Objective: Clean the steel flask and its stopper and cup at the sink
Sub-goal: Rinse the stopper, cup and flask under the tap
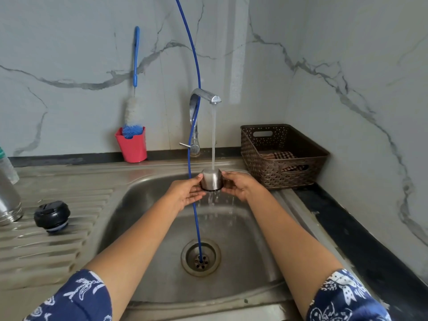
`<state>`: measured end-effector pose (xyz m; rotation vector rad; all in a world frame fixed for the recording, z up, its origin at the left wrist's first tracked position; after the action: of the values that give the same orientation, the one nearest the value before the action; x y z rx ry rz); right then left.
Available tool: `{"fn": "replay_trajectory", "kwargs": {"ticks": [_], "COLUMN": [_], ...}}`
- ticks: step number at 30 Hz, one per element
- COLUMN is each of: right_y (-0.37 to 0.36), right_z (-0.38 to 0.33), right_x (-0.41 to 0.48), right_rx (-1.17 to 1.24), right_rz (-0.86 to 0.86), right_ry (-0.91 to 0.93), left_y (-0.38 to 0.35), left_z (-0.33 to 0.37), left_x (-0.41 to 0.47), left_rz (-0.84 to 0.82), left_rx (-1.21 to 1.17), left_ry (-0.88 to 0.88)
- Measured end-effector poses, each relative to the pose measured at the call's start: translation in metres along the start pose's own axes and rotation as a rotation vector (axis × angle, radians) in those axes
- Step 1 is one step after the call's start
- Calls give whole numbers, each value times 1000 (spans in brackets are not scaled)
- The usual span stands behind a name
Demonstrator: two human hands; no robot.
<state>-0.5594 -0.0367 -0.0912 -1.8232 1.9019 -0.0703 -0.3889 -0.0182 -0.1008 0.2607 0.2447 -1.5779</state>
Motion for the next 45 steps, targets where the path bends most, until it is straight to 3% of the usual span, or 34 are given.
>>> {"fn": "replay_trajectory", "kwargs": {"ticks": [9, 15, 18, 30, 37, 45], "right_y": [3, 8, 8, 0, 5, -10], "right_z": [1, 2, 1, 0, -2, 5], "right_x": [1, -3, -3, -2, -5, -8], "right_rx": [-1, -122, -48, -10, -74, -340], "right_rz": [-7, 23, 5, -122, -226, -157], "right_ry": [0, -138, -158, 58, 120, 258], "left_y": [-2, -3, -4, -9, -9, -6], "left_z": [3, 4, 5, 5, 4, 0], "left_x": [-2, -2, -2, 0, -1, -6], "left_rz": [-2, -28, -68, -55, -74, -1], "left_rx": [-9, -41, -29, -97, 46, 137], "left_ry": [28, 18, -12, -70, -153, -282]}}
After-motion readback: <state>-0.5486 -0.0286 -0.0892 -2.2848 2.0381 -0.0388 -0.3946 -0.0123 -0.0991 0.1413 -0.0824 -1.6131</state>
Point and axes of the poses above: each hand's wrist, its own x-axis towards the middle knuckle, its own y-axis out of the back of the hand, z = x × y, the point moved 2 cm from there along x, towards the middle knuckle, and after that the axes turned 10 degrees about x, right-handed, at the moved point
